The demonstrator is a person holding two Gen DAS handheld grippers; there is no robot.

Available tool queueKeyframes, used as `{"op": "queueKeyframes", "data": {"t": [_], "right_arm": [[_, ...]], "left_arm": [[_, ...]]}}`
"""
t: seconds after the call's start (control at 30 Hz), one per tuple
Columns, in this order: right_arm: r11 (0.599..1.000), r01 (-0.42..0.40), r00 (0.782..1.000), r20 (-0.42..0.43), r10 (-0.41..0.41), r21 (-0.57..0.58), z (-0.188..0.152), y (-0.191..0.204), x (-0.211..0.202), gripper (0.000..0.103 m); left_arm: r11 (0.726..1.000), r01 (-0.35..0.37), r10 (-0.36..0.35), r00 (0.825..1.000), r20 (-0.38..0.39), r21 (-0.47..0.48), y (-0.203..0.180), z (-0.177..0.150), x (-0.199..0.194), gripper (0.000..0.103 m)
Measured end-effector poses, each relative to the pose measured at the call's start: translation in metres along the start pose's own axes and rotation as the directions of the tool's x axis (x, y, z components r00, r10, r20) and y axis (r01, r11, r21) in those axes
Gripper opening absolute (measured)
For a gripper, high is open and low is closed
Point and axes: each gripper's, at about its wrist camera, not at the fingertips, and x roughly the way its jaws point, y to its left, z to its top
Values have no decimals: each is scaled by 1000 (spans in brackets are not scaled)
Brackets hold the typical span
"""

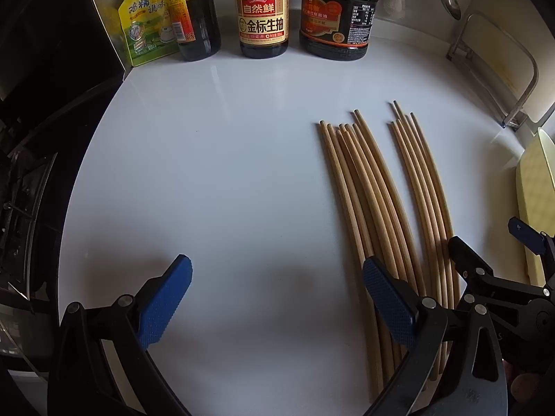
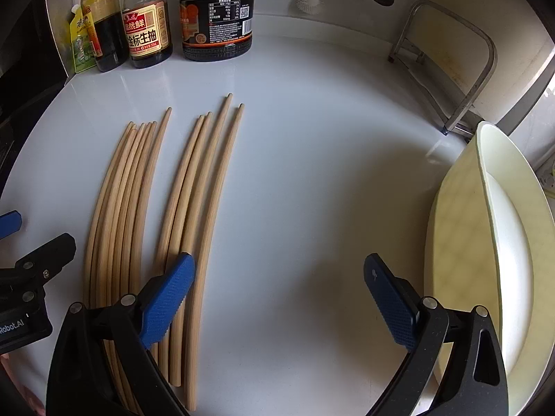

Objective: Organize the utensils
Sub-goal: 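Move both tools toward the row of wooden chopsticks, then close the left tool on one chopstick while the right tool grasps another chopstick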

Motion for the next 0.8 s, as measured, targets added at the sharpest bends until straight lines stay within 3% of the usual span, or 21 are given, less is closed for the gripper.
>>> {"op": "queueKeyframes", "data": {"t": [0.13, 0.33, 0.57, 0.8], "right_arm": [[999, -30, 1000, 6, 30, -12, -2, 0, 3, 91], [998, -64, 997, 28, 65, -26, -2, 2, 0, 74], [993, -122, 992, 15, 122, -1, -3, -7, 2, 74], [992, -128, 992, 12, 128, -8, -5, -6, 3, 74]], "left_arm": [[1000, 12, -12, 1000, 2, -15, 2, -1, 1, 97], [998, 47, -47, 999, -5, -39, 2, -3, 3, 97], [1000, 5, -5, 999, -33, -13, -6, -3, 14, 98], [999, 13, -14, 999, -29, -33, 1, -8, 14, 98]]}}
